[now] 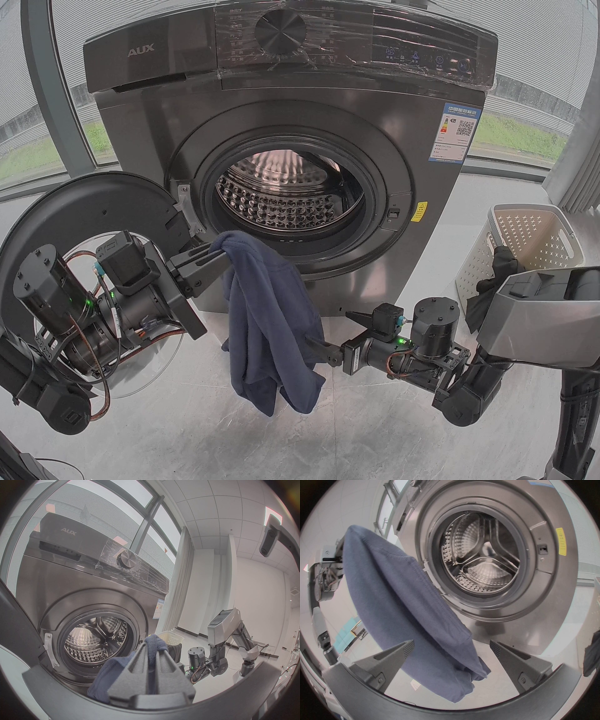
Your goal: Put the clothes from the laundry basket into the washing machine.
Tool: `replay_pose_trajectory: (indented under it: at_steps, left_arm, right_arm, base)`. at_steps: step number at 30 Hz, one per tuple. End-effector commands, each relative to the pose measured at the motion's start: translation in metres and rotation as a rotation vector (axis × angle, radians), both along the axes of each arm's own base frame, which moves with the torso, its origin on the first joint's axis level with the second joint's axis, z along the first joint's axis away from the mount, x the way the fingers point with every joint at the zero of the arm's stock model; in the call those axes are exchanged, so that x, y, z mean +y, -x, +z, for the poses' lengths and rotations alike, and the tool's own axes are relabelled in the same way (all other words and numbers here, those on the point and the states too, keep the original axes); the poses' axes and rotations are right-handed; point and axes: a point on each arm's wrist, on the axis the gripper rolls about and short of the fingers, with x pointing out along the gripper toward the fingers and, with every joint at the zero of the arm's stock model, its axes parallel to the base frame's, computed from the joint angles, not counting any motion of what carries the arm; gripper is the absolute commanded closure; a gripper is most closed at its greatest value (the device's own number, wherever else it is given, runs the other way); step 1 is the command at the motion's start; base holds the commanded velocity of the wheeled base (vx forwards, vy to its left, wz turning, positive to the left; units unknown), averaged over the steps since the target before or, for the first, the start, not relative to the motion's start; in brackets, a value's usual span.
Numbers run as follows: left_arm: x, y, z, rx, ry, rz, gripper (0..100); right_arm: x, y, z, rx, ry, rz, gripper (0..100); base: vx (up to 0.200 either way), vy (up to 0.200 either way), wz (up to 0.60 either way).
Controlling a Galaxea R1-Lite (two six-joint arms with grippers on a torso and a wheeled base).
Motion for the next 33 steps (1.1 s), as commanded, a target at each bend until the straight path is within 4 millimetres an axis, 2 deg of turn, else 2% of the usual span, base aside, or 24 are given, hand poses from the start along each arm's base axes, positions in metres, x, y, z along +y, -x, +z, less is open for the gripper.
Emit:
replay_pose_trajectory:
  at_steps: [1,7,11,33]
  left_arm:
    - [0.0,-0.001,0.0,0.002,0.0,0.001,100]
    - [0.0,-0.001,0.0,0.002,0.0,0.001,100]
    - [0.0,0.0,0.0,0.002,0.0,0.0,100]
    - [0.0,-0.001,-0.001,0.004,-0.002,0.001,100]
  right_arm:
    - [-0.001,-0.003,-0.027,0.016,0.022,0.067,0]
    - [0.004,-0.013,-0.04,0.017,0.021,0.071,0]
    - [0.001,-0.03,-0.049,0.0,0.011,0.059,0]
    - [0.031,-0.034,-0.046,-0.056,-0.037,0.151,0]
  base:
    - [0.0,0.0,0.0]
    - [0.0,0.0,0.0]
    - [0.0,0.0,0.0]
    - [0.0,0.0,0.0]
